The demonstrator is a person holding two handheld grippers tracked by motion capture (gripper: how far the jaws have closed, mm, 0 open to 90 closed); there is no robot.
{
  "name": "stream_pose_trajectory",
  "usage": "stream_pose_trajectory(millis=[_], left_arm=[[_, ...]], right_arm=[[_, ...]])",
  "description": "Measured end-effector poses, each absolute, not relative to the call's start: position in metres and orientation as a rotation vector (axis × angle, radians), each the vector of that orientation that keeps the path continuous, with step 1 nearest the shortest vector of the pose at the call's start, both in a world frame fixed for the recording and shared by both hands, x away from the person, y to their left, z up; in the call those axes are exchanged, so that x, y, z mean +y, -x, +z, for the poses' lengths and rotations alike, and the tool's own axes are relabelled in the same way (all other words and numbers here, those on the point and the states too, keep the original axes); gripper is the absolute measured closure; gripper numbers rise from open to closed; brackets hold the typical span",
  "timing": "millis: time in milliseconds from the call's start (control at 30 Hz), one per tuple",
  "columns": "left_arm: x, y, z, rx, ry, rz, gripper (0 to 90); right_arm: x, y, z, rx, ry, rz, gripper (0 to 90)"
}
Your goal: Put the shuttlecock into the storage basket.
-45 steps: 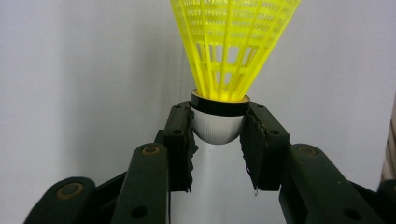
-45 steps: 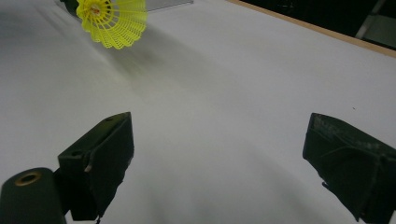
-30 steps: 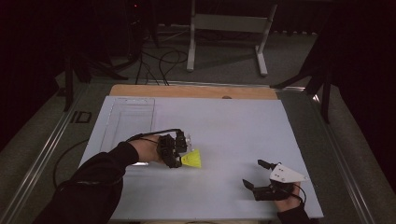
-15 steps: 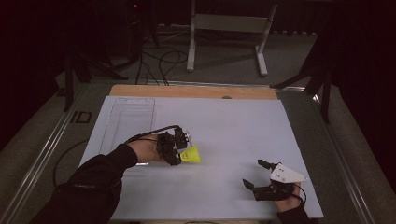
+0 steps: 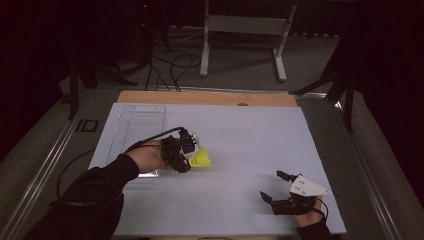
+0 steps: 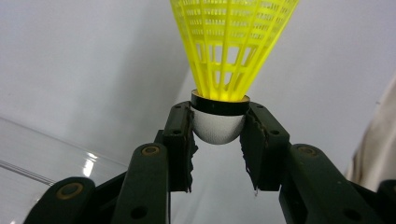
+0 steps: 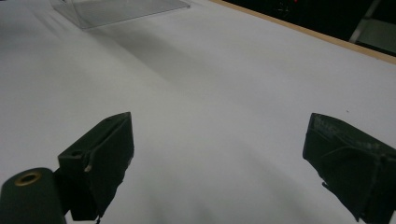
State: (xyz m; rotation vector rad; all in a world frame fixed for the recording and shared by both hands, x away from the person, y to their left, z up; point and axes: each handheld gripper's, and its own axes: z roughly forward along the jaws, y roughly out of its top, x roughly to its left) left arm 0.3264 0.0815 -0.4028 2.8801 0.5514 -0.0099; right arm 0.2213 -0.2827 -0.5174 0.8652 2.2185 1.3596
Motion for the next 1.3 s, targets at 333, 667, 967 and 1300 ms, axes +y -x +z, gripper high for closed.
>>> stream_pose_trajectory(millis=[333,667,967,1300], left_arm=[[0.089,-0.324,-0.383,0.539,-2.863,-0.024,65.5],[0.094,-0.325,-0.368,0.531,-2.848,-0.002,65.5],[0.106,-0.327,-0.353,0.560,-2.822,0.006,65.5],[0.127,-0.334,-0.335,0.624,-2.783,0.041,65.5]], right_arm=[[-0.282,-0.221,-0.517,2.219,-0.858,1.358,9.1],[-0.282,-0.221,-0.516,2.219,-0.856,1.364,9.1],[-0.282,-0.221,-0.516,2.213,-0.857,1.362,9.0],[-0.281,-0.221,-0.516,2.218,-0.857,1.366,9.1]])
